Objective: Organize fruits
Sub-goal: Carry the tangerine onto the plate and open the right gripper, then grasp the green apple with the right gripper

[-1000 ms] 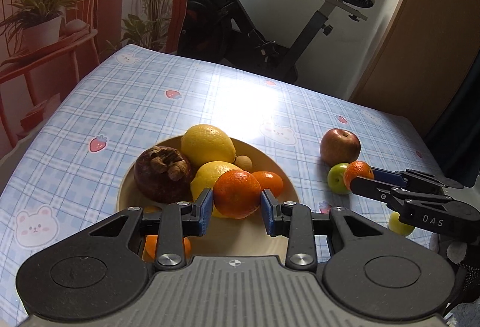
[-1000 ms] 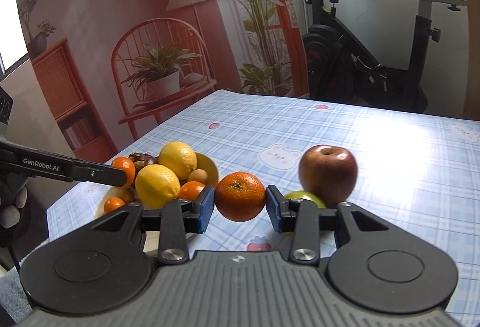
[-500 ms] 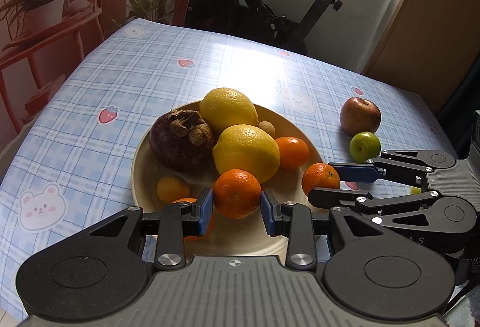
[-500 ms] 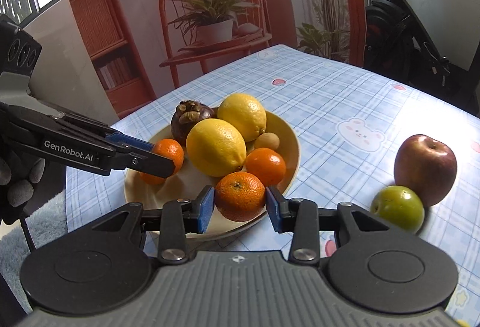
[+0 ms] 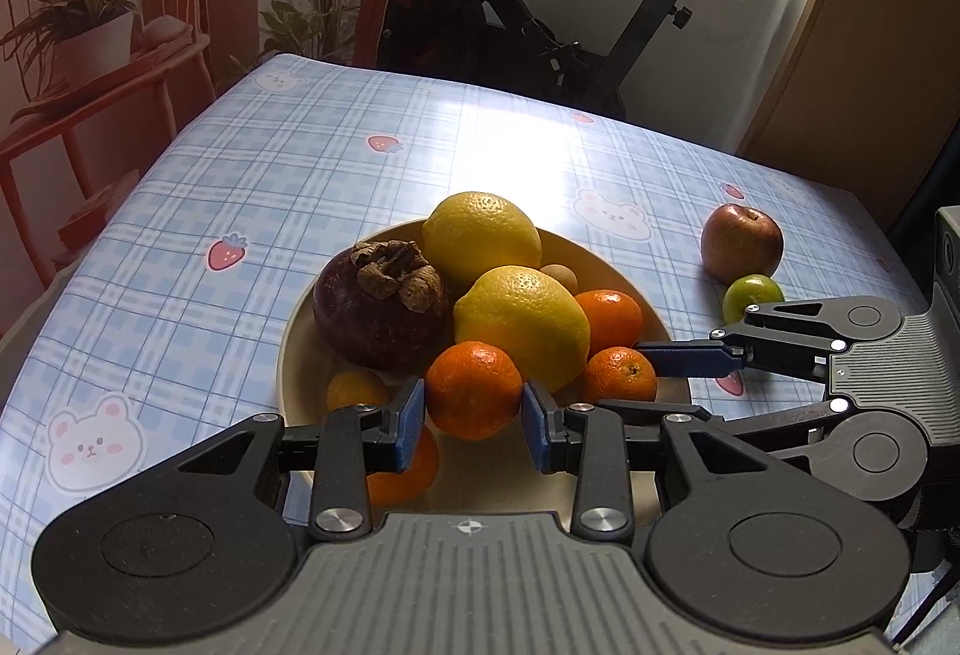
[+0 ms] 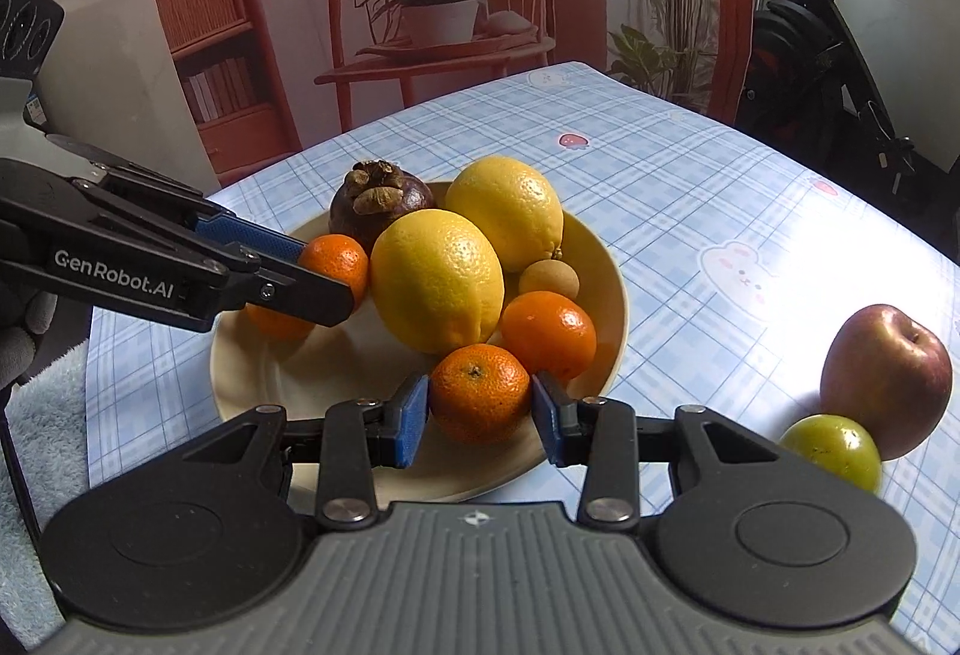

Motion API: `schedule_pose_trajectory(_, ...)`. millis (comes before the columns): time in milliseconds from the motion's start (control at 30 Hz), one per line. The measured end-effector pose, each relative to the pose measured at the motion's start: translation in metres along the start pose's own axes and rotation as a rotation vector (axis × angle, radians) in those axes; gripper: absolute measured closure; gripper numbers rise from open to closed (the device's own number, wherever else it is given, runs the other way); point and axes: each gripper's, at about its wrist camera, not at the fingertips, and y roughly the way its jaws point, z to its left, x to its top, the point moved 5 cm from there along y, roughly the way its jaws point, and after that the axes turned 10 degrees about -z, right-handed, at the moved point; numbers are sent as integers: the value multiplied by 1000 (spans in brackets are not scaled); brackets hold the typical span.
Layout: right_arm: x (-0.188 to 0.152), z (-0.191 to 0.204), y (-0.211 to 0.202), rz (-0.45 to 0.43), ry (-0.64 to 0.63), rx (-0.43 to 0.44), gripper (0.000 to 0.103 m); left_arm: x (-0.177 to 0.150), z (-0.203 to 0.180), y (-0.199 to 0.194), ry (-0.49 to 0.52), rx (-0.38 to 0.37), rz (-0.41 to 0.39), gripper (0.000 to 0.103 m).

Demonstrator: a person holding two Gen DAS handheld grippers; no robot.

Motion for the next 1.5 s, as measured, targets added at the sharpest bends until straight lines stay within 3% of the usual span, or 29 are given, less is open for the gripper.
schedule_pose_trajectory(133, 3, 2, -5, -18, 0, -11, 61, 1, 1, -1, -15, 2, -3, 64)
schedule_pose_trajectory(200, 5, 2, -10, -32, 0, -14, 61, 2, 2, -4, -21, 12, -15, 59)
schedule_pose_trajectory(367, 7, -3, -35, -107, 52, -43, 61, 9, 2, -15, -43, 14, -66, 59)
schedule_pose_trajectory(700, -8, -46, -107, -236, 183, -222, 61, 28, -26, -19, -26, -27, -149, 59)
schedule_pose_trajectory(900, -25, -66, -139, -242, 160, -366, 47, 38, -53, -7, -4, -88, -155, 59)
schedule_pose_trajectory(1067, -47, -76, -157, -233, 177, -428, 45, 39, -81, 6, 18, -147, -150, 59)
schedule_pose_trajectory(1300, -73, -83, -173, -222, 194, -484, 38, 30, -119, 19, 49, -224, -116, 59)
schedule_pose_trajectory(1500, -92, -90, -173, -206, 247, -476, 38, 24, -127, 25, 61, -232, -101, 59)
